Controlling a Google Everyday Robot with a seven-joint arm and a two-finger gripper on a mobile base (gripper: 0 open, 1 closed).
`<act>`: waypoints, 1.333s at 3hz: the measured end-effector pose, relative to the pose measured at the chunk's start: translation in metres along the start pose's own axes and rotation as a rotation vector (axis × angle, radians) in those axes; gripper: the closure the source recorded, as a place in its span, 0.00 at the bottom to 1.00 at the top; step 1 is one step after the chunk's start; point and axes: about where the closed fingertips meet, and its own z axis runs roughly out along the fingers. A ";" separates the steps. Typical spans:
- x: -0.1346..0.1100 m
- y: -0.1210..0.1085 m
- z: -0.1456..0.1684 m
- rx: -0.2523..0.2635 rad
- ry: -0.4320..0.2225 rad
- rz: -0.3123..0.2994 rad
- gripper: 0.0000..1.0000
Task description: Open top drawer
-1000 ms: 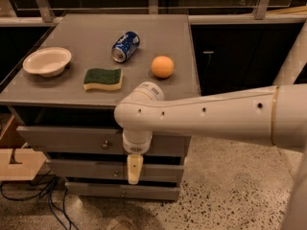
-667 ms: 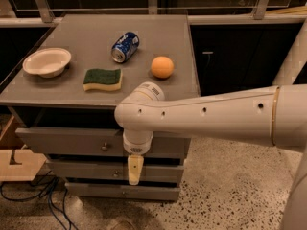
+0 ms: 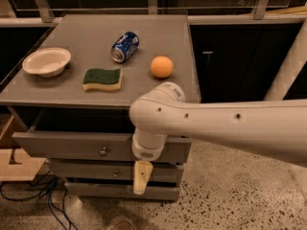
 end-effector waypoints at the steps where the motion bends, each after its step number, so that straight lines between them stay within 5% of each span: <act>1: 0.013 0.031 -0.036 -0.026 -0.059 0.047 0.00; 2: 0.017 0.045 -0.054 -0.045 -0.089 0.069 0.00; 4: 0.007 0.018 -0.040 -0.003 -0.080 0.066 0.00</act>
Offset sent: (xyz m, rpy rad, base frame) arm -0.0677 -0.0281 0.0645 0.1426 0.0760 -0.0749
